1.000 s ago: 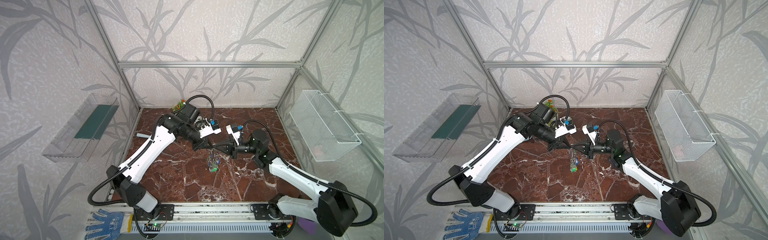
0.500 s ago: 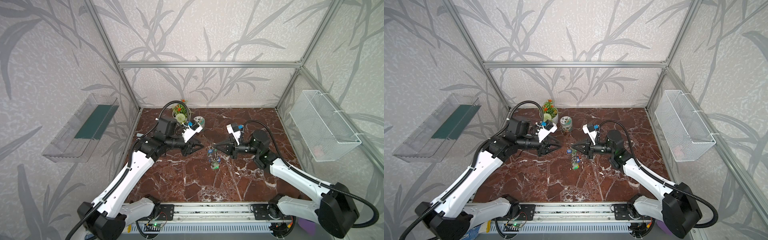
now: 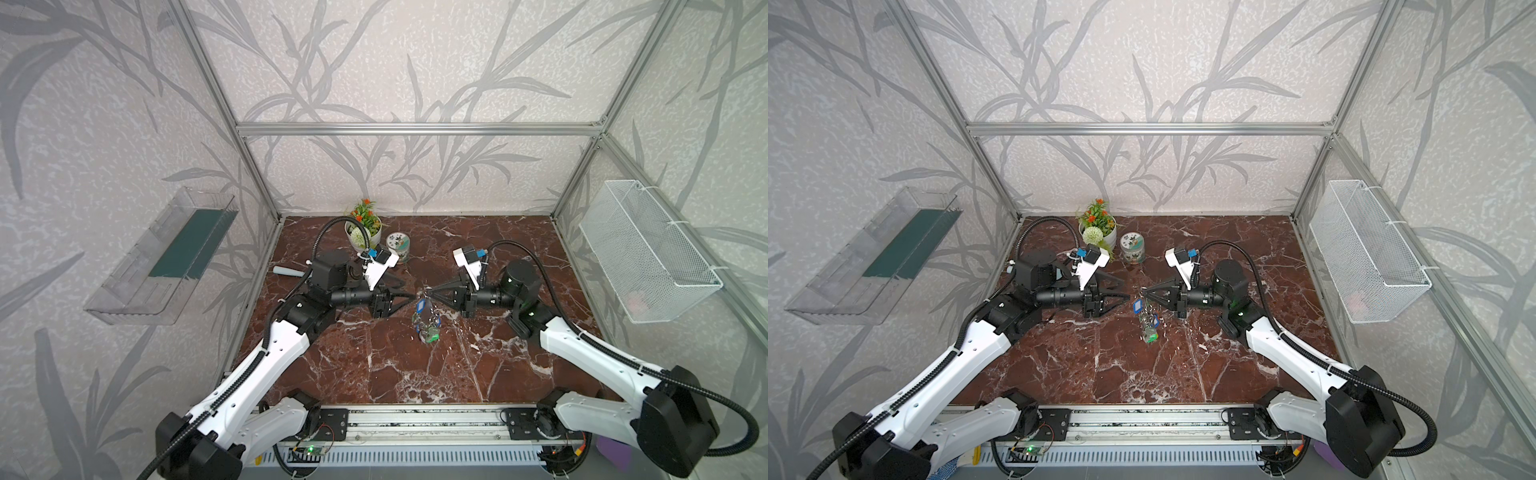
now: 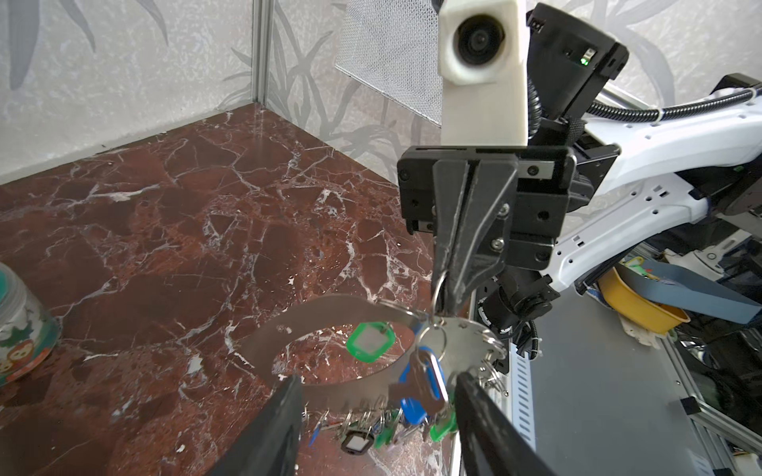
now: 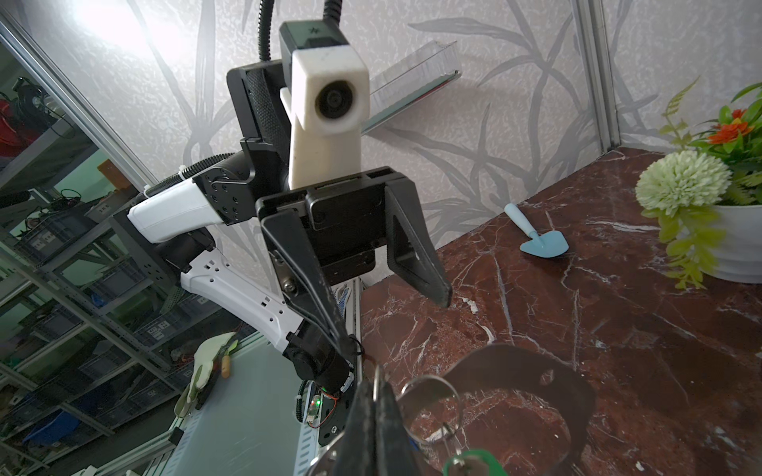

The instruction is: Put the keys on the keyring

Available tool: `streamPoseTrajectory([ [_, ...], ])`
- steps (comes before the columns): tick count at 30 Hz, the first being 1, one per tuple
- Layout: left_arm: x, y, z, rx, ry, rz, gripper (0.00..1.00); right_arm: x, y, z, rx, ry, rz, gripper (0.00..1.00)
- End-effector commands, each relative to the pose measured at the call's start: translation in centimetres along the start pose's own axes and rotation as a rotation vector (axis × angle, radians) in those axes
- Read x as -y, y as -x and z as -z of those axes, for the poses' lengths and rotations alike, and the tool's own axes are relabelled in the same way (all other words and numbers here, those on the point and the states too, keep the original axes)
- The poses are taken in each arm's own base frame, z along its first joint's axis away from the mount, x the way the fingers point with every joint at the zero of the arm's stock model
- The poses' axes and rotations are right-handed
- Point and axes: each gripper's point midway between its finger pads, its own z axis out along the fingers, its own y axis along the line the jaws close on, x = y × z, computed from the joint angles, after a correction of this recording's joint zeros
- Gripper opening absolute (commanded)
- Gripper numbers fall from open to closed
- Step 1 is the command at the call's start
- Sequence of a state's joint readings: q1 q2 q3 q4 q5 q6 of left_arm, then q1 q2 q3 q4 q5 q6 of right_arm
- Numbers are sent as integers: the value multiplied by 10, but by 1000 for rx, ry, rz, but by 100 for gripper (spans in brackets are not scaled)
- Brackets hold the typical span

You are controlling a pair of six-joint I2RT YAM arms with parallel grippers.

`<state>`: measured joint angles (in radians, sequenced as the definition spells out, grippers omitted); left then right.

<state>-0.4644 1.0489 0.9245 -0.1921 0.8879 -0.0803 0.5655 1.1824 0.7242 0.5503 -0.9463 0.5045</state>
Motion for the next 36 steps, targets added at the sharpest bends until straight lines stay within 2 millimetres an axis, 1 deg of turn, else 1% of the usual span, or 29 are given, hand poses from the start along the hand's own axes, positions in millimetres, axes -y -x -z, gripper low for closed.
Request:
streamPoseTrajectory([
  [1, 18, 9, -4, 18, -106, -17, 58, -24, 26, 3, 60, 53, 104, 0],
  [3, 21, 8, -8, 12, -131, -17, 57, -23, 25, 3, 61, 52, 103, 0],
  [8, 33, 7, -11, 3, -206, -22, 49, -23, 25, 3, 60, 50, 101, 0],
  [12, 32, 5, -12, -4, -209, -13, 43, -22, 25, 3, 59, 50, 102, 0],
  [23, 35, 7, -12, -2, -229, 3, 18, -21, 24, 3, 60, 48, 102, 0],
  [26, 35, 6, -13, -3, -227, 7, 15, -21, 24, 3, 60, 46, 100, 0],
  [27, 34, 5, -13, -4, -223, 9, 12, -21, 24, 3, 60, 46, 100, 0],
  [30, 32, 5, -14, -6, -209, 14, 11, -21, 24, 3, 60, 46, 98, 0],
  [34, 18, 3, -12, -16, -97, -1, 17, -21, 24, 3, 59, 45, 96, 0],
  [35, 14, 3, -12, -18, -72, -5, 16, -21, 24, 3, 60, 45, 97, 0],
  [36, 14, 3, -11, -21, -59, -9, 14, -20, 24, 3, 60, 45, 97, 0],
])
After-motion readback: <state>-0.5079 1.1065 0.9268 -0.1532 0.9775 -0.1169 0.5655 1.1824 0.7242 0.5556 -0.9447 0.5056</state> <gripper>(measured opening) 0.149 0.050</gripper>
